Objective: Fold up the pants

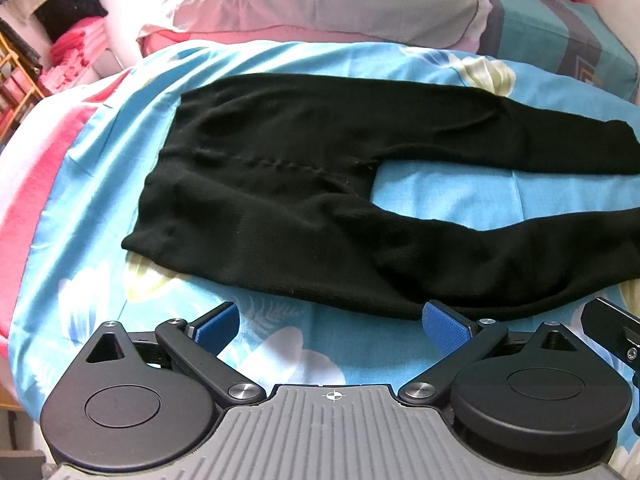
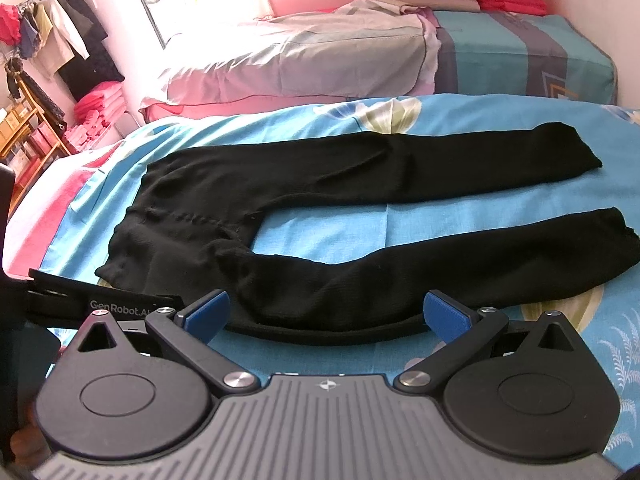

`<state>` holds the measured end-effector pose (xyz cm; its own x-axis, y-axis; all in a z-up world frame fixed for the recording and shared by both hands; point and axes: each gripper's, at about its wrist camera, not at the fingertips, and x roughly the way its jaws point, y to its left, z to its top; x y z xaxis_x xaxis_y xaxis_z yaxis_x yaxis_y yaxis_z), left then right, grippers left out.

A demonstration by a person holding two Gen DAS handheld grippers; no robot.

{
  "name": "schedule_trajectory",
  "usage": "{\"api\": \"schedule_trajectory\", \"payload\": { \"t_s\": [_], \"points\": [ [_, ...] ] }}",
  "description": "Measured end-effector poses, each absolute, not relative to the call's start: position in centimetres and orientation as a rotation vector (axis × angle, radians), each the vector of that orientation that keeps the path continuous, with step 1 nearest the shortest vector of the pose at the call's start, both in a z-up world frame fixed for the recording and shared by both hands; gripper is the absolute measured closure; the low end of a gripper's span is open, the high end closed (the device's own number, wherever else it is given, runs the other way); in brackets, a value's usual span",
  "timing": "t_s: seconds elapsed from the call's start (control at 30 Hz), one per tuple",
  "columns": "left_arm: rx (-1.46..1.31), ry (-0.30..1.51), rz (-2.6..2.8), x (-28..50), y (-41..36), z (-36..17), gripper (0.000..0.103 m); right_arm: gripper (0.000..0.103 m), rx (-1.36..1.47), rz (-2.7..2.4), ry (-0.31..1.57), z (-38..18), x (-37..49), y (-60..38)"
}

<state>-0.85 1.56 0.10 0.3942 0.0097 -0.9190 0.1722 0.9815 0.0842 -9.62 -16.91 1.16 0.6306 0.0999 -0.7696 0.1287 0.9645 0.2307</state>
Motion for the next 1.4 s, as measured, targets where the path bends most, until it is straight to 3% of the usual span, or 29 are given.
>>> {"api": "schedule_trajectory", "payload": {
  "t_s": [1.4],
  "points": [
    [0.197,1.176,-0.105,-0.44,1.37,-0.46,0.000,0.000,0.338,0.084,0.877,1.13,-9.44,-16.23]
  ]
}}
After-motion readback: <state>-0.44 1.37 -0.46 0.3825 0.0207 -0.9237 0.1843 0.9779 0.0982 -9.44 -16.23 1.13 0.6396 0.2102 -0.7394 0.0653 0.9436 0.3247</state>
